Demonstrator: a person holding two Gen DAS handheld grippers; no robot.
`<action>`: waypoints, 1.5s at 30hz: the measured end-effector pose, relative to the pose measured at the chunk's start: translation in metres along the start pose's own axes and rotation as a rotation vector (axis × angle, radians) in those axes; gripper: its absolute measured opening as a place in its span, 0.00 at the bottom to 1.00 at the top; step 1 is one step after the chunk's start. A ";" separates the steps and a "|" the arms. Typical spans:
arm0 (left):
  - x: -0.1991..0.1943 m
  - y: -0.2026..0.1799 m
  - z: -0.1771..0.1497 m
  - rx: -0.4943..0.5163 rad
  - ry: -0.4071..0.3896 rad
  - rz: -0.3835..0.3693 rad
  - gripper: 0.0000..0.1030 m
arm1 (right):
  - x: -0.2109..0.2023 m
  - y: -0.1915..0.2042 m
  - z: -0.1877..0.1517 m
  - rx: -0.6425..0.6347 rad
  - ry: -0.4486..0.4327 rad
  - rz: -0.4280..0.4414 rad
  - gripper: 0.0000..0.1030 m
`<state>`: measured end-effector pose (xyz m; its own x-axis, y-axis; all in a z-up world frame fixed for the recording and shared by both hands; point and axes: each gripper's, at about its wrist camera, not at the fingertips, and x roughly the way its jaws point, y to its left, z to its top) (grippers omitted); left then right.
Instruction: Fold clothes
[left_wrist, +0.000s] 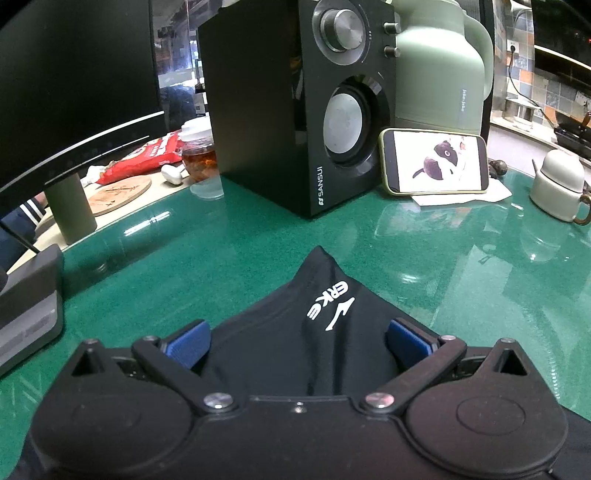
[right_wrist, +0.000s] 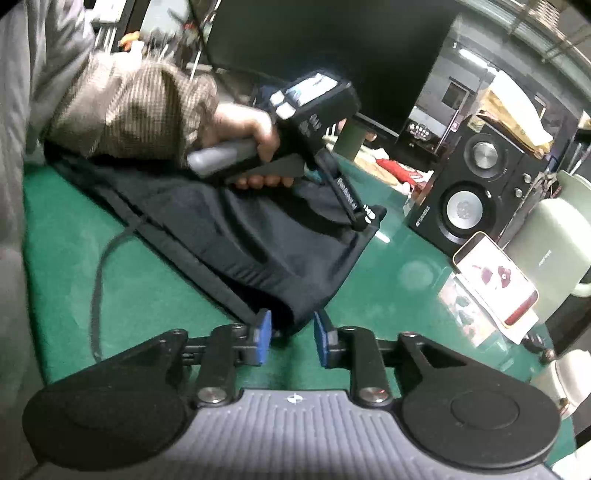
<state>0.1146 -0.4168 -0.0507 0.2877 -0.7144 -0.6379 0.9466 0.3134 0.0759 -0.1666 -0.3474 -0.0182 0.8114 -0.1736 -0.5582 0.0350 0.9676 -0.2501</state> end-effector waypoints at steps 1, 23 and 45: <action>0.000 0.000 0.000 -0.001 0.000 0.000 1.00 | -0.001 -0.003 0.001 0.032 -0.013 0.006 0.27; 0.000 0.000 0.001 -0.006 0.002 0.001 1.00 | 0.015 -0.005 0.024 0.240 -0.169 0.124 0.53; 0.000 0.002 0.001 -0.020 0.006 -0.005 1.00 | 0.065 0.016 0.032 0.316 0.025 0.160 0.39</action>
<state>0.1163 -0.4170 -0.0501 0.2822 -0.7119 -0.6431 0.9448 0.3226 0.0575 -0.0946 -0.3371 -0.0335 0.8068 -0.0157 -0.5907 0.0902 0.9912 0.0969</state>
